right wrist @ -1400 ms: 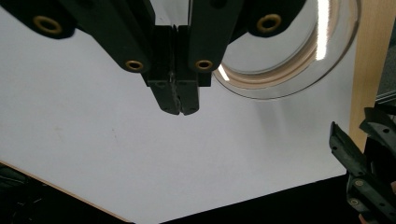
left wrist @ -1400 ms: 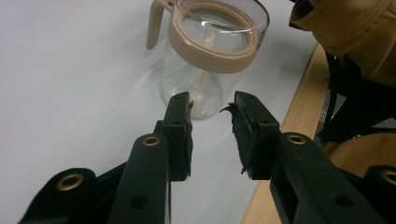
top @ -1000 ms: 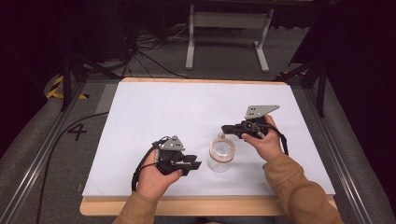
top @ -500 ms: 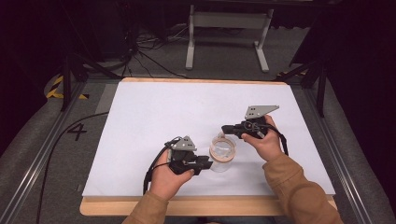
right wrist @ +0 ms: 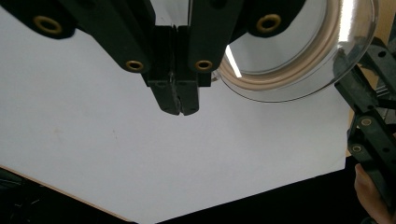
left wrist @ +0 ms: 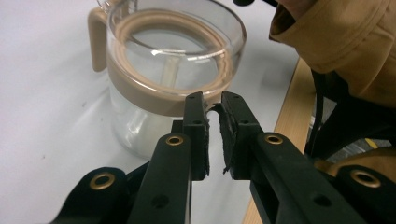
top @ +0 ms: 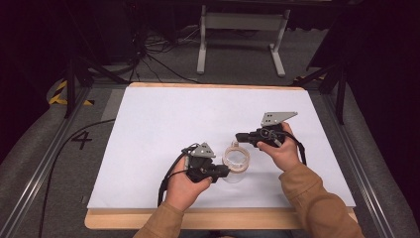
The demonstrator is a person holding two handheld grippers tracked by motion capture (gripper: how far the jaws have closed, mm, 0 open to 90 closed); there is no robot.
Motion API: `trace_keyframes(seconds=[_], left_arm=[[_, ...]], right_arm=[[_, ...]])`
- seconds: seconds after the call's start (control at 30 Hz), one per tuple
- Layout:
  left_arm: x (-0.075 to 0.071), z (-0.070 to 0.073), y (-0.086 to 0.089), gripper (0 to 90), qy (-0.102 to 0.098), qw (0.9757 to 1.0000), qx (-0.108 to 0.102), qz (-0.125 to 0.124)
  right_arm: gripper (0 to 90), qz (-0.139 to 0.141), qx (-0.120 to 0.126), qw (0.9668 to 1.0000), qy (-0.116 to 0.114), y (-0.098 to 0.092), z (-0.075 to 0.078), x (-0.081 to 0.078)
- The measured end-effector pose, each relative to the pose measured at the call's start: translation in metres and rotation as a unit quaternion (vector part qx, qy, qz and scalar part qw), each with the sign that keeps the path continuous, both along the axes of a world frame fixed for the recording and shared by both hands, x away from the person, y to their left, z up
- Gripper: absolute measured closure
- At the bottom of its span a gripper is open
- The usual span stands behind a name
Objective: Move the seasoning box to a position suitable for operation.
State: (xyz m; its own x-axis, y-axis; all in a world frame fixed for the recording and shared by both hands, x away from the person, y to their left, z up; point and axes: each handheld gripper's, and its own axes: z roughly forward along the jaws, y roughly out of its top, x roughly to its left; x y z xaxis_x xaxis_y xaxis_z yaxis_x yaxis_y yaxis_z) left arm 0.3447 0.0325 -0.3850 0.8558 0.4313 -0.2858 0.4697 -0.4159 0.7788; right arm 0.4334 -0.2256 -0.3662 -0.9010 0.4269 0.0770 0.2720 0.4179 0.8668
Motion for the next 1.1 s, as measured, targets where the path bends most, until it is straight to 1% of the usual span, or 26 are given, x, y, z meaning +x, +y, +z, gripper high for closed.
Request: trace_keyframes(seconds=[0.07,0.17,0.27,0.3,0.4,0.47,0.5,0.6,0.8,0.9,0.97,1.1], left_arm=[[0.0,0.0,-0.001,81.1,0.001,1.0,0.002,0.002],[-0.001,0.0,-0.002,82.1,0.004,1.0,0.004,-0.001],[-0.001,-0.001,-0.003,83.4,0.012,0.9998,0.014,-0.012],[-0.001,0.0,-0.003,83.6,0.011,0.9997,0.017,-0.014],[-0.001,0.0,-0.005,83.3,0.008,0.9998,0.012,-0.011],[0.0,0.0,-0.005,83.2,0.0,0.9999,0.01,-0.004],[0.0,0.0,-0.005,83.1,-0.006,1.0,0.006,0.005],[0.001,0.0,-0.006,83.1,-0.014,0.9998,-0.013,0.011],[0.002,0.002,-0.006,83.3,-0.019,0.9996,-0.016,0.009],[0.004,0.005,-0.007,83.0,-0.023,0.9995,-0.021,0.007],[0.005,0.006,-0.007,82.9,-0.027,0.9994,-0.019,0.008],[0.007,0.009,-0.009,84.1,-0.033,0.9991,-0.026,0.005]], right_arm=[[90.0,-0.001,-0.001,1.0,-0.001,0.0,0.0,0.0],[90.0,-0.001,-0.001,1.0,0.001,0.0,0.0,0.0],[90.0,-0.002,-0.001,1.0,0.004,0.0,0.0,0.0],[90.0,-0.002,-0.002,1.0,0.003,0.0,0.0,0.0],[90.0,-0.003,-0.003,1.0,0.003,-0.001,0.0,0.0],[90.0,-0.003,-0.002,1.0,0.004,-0.001,-0.001,0.0],[90.0,-0.003,-0.002,1.0,0.004,-0.001,-0.001,0.0],[90.0,-0.004,-0.002,1.0,0.003,-0.001,-0.001,0.0],[90.0,-0.006,-0.01,0.9999,-0.008,-0.003,0.0,-0.003],[90.0,-0.006,-0.001,0.9999,-0.013,-0.009,0.005,-0.01],[89.9,-0.007,-0.001,0.9999,-0.014,-0.01,0.007,-0.011],[89.9,-0.016,-0.001,0.9997,-0.017,-0.021,0.01,-0.016]])
